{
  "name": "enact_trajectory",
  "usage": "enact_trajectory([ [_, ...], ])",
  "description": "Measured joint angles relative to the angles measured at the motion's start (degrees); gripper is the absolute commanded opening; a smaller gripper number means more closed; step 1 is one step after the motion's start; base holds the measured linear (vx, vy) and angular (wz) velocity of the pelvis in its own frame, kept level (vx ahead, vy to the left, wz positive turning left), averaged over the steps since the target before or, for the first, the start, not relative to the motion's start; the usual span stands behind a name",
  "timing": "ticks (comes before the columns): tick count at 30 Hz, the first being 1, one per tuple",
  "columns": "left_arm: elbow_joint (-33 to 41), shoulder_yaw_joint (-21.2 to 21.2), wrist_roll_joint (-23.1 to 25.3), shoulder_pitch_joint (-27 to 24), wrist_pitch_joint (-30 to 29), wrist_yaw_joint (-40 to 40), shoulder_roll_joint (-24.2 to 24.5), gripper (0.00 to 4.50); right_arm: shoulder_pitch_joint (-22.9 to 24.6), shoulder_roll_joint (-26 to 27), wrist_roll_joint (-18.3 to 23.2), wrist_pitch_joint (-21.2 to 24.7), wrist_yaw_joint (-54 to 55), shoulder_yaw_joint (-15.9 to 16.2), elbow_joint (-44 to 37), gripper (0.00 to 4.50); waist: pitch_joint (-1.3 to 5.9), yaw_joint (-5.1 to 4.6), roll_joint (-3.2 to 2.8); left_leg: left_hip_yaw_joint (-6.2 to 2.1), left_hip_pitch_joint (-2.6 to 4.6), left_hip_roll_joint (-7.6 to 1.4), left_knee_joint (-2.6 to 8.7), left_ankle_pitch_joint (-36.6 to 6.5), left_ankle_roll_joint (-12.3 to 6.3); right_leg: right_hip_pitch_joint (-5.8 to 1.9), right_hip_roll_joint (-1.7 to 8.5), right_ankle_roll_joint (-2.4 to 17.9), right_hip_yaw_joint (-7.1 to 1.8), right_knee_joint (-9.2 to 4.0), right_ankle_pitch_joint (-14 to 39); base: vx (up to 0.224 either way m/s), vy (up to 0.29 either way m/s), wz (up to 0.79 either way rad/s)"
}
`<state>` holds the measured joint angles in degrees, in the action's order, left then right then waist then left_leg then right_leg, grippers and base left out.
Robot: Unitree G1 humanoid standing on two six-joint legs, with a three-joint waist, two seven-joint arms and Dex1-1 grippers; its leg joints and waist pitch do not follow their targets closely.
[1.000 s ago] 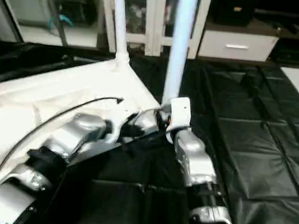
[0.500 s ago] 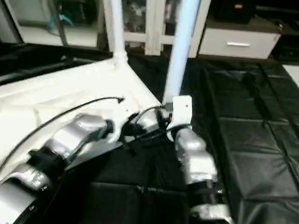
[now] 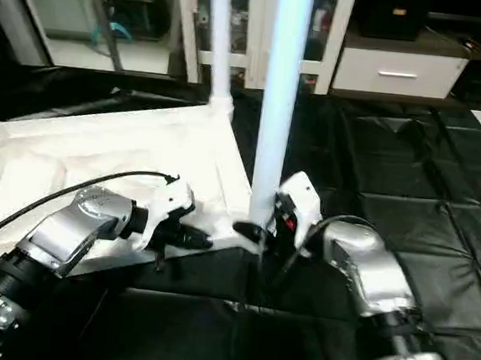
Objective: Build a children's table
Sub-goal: Rotate leg to tighten
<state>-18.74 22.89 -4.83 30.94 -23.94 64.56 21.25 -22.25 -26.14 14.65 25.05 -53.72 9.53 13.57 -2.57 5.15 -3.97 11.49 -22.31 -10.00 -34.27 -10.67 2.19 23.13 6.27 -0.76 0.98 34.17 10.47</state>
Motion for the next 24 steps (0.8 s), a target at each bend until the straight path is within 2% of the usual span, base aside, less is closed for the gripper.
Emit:
enact_trajectory([
  [8,-0.01,0.16,0.04,0.03,-0.13,0.25,0.07,0.00,1.61,-1.68,-0.11,-2.44,-3.12,0.92,-0.47,3.83,0.00,0.00,0.00,0.00,-0.01,0.00,-0.01,0.01,-0.01,-0.01,0.01,0.00,0.00,0.00,0.00,0.000,0.000,0.00],
  [9,-0.01,0.16,0.04,0.04,-0.23,0.24,0.05,0.00,1.61,-1.73,-0.43,-2.74,-3.23,1.06,-0.47,3.58,0.01,0.02,-0.01,-0.01,-0.01,0.00,-0.01,0.01,-0.01,-0.01,0.01,0.00,0.01,0.00,0.00,0.000,0.000,0.00],
  [13,-0.01,0.16,0.05,0.04,-0.42,0.32,0.05,0.00,1.61,-1.72,-1.07,-3.15,-3.65,1.10,-0.45,3.34,0.01,0.03,-0.01,-0.01,-0.01,0.00,-0.03,0.01,-0.02,-0.02,0.01,0.00,0.01,0.00,0.00,0.000,0.000,0.00],
  [17,-0.01,0.15,0.08,0.04,-0.41,0.58,0.14,0.00,1.62,-1.59,-1.33,-3.30,-3.48,1.05,-0.41,2.91,0.02,0.02,-0.02,-0.01,-0.01,0.00,-0.02,0.01,-0.02,-0.02,0.01,0.00,0.01,0.01,0.00,0.000,0.000,0.00],
  [24,-0.02,0.15,0.08,0.05,-0.42,0.61,0.08,0.00,1.65,-1.54,-1.31,-3.30,-3.41,0.99,-0.41,2.69,0.02,0.01,-0.02,-0.01,-0.01,0.00,-0.04,0.01,-0.02,-0.03,0.01,0.01,0.02,0.02,0.00,0.000,0.000,0.00],
])
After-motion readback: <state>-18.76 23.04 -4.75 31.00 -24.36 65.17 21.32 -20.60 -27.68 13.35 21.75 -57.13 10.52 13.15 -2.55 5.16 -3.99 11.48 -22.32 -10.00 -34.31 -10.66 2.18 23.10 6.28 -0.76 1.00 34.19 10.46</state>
